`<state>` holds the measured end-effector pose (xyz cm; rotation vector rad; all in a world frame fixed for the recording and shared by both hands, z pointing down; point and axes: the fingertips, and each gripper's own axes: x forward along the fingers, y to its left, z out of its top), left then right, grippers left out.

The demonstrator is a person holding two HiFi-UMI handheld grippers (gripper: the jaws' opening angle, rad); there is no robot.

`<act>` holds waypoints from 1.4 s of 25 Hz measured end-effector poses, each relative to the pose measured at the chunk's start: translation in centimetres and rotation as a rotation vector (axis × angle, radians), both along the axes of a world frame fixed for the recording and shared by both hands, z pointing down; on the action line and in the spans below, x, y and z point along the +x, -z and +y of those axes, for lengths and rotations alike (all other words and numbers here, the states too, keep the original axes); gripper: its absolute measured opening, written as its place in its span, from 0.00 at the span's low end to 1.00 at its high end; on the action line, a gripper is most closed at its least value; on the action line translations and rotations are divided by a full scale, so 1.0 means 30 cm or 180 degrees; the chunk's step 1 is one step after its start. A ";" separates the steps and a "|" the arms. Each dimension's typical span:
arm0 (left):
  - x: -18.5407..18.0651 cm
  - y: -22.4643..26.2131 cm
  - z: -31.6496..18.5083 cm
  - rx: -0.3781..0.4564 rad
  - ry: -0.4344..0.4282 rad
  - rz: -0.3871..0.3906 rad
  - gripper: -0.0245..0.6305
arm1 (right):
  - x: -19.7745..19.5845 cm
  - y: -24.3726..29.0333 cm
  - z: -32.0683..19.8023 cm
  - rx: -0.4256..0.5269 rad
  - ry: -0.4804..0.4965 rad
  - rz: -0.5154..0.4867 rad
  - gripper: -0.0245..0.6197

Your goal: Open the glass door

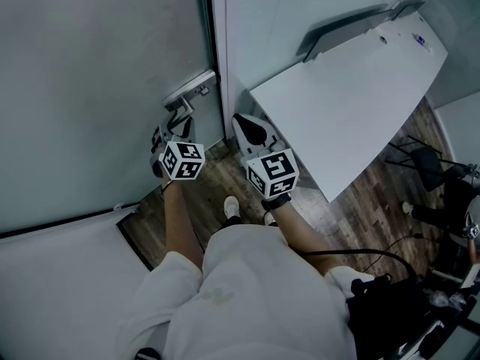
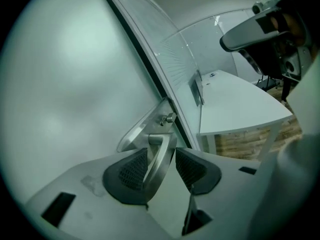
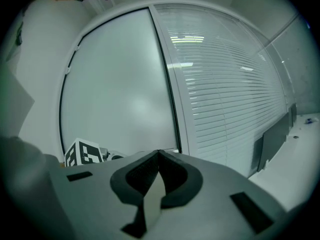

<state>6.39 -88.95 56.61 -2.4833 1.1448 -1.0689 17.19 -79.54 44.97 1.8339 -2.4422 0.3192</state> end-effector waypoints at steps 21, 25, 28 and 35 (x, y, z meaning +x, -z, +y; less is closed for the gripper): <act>-0.007 -0.036 -0.017 -0.0143 0.0071 0.0446 0.26 | -0.015 -0.019 0.011 -0.0018 0.0127 -0.0047 0.04; -0.020 -0.058 0.016 -0.0234 0.0112 0.0601 0.26 | -0.014 -0.015 0.060 -0.0049 0.0129 -0.0055 0.04; -0.025 -0.051 0.014 -0.0245 0.0096 0.0537 0.26 | -0.002 0.011 0.067 0.0028 0.0104 -0.0037 0.04; -0.018 -0.044 0.077 0.0020 -0.0008 -0.0184 0.26 | 0.051 0.030 0.131 0.0090 0.0069 -0.0084 0.04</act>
